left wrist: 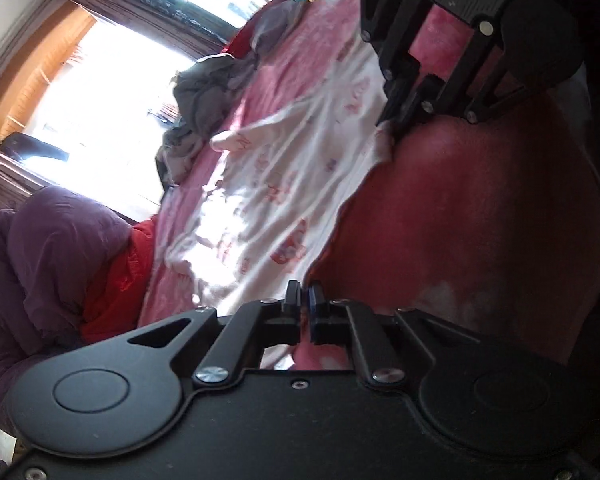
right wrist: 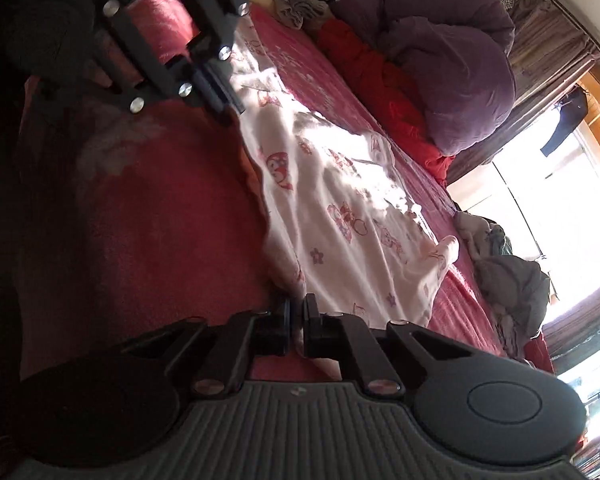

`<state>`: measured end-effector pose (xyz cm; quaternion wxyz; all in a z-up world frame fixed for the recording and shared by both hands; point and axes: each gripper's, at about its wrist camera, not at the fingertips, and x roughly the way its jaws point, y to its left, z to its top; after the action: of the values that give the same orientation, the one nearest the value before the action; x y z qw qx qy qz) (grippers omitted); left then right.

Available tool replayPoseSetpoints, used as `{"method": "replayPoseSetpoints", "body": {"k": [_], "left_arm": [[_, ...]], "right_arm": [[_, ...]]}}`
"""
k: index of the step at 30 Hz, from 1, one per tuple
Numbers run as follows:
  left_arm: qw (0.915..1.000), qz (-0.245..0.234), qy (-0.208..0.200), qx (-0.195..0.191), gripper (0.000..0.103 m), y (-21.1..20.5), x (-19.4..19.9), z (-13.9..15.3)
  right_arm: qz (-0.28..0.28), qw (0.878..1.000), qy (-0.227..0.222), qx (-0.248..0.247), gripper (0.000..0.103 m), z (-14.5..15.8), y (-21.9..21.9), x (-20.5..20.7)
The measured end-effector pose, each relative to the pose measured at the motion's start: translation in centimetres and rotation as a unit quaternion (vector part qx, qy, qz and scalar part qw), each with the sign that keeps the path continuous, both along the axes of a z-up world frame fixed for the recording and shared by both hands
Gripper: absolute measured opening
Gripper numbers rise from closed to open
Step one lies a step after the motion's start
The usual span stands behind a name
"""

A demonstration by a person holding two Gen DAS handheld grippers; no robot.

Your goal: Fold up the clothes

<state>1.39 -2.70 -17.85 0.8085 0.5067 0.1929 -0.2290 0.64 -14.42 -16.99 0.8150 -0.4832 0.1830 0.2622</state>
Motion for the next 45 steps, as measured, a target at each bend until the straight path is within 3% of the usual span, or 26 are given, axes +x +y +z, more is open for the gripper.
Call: {"method": "replayPoseSetpoints", "body": {"k": [2, 4, 5, 6, 8, 10, 12, 15, 16, 17, 18, 20, 21, 25, 28, 30, 33, 36, 41, 44, 45], "left_arm": [[0.9998, -0.006, 0.016, 0.007, 0.004, 0.2, 0.0, -0.4], [0.9985, -0.001, 0.05, -0.022, 0.004, 0.8, 0.3, 1.1], [0.9961, 0.007, 0.069, -0.054, 0.009, 1.4, 0.6, 2.1], [0.9918, 0.017, 0.086, -0.093, 0.022, 2.2, 0.8, 3.2], [0.9819, 0.037, 0.089, -0.163, 0.039, 3.6, 1.6, 4.9], [0.9654, 0.068, 0.093, -0.234, 0.039, 4.3, 3.0, 6.2], [0.9467, 0.101, 0.099, -0.29, 0.039, 4.5, 4.1, 7.0], [0.9355, 0.139, 0.114, -0.304, 0.039, 3.5, 5.2, 6.5], [0.9338, 0.153, 0.142, -0.29, 0.039, 3.0, 5.7, 5.6], [0.9331, 0.164, 0.173, -0.269, 0.042, 2.5, 5.8, 4.3], [0.9384, 0.159, 0.198, -0.234, 0.043, 1.9, 5.0, 2.6], [0.9564, 0.127, 0.157, -0.211, 0.044, 1.3, 3.3, 2.4], [0.9565, 0.125, 0.159, -0.21, 0.044, 1.4, 3.1, 2.8], [0.9446, 0.127, 0.161, -0.256, 0.045, 3.3, 2.9, 4.3], [0.932, 0.142, 0.146, -0.299, 0.045, 4.4, 3.9, 5.9], [0.9182, 0.157, 0.138, -0.337, 0.045, 5.2, 5.0, 7.0], [0.8894, 0.192, 0.128, -0.395, 0.045, 6.5, 8.1, 8.4], [0.8578, 0.226, 0.134, -0.442, 0.045, 7.7, 11.2, 9.3], [0.8051, 0.277, 0.128, -0.509, 0.045, 10.0, 17.4, 10.5], [0.7737, 0.309, 0.116, -0.541, 0.044, 11.5, 21.2, 10.8], [0.7649, 0.313, 0.116, -0.551, 0.043, 11.9, 22.2, 10.9]], "right_arm": [[0.01, 0.999, -0.021, -0.026, 0.011, -1.0, 0.2, -0.7], [0.014, 0.999, -0.021, -0.029, 0.011, -0.7, 0.1, -1.1], [0.013, 1.0, -0.003, -0.008, 0.011, 0.2, -0.4, -1.1], [0.012, 1.0, 0.015, 0.015, 0.012, 1.2, -1.0, -1.1], [-0.005, 0.994, 0.051, 0.095, 0.012, 3.3, -2.6, -0.7], [-0.026, 0.98, 0.083, 0.18, 0.012, 5.2, -3.8, 0.1], [-0.05, 0.958, 0.105, 0.263, 0.012, 6.4, -4.6, 1.5], [-0.084, 0.931, 0.135, 0.33, 0.012, 6.1, -4.5, 3.9], [-0.094, 0.929, 0.155, 0.322, 0.015, 5.2, -4.1, 4.5], [-0.103, 0.929, 0.176, 0.31, 0.02, 4.2, -3.6, 5.1], [-0.097, 0.935, 0.18, 0.289, 0.026, 3.0, -3.2, 4.8], [-0.08, 0.951, 0.171, 0.246, 0.026, 1.8, -2.4, 4.0], [-0.072, 0.959, 0.16, 0.225, 0.025, 2.0, -2.0, 3.7], [-0.041, 0.976, 0.09, 0.193, 0.028, 3.2, -1.3, 1.1], [-0.019, 0.975, 0.071, 0.211, 0.046, 4.0, -1.1, 0.6], [-0.031, 0.966, 0.083, 0.245, 0.046, 4.8, -1.5, 1.8], [-0.066, 0.944, 0.093, 0.308, 0.046, 6.4, -2.8, 4.2], [-0.124, 0.906, 0.103, 0.391, 0.045, 7.7, -5.4, 8.5], [-0.196, 0.833, 0.143, 0.496, 0.047, 8.3, -9.9, 16.3], [-0.228, 0.773, 0.183, 0.563, 0.047, 7.3, -12.3, 20.9], [-0.236, 0.759, 0.19, 0.576, 0.047, 7.1, -12.7, 22.3]]}}
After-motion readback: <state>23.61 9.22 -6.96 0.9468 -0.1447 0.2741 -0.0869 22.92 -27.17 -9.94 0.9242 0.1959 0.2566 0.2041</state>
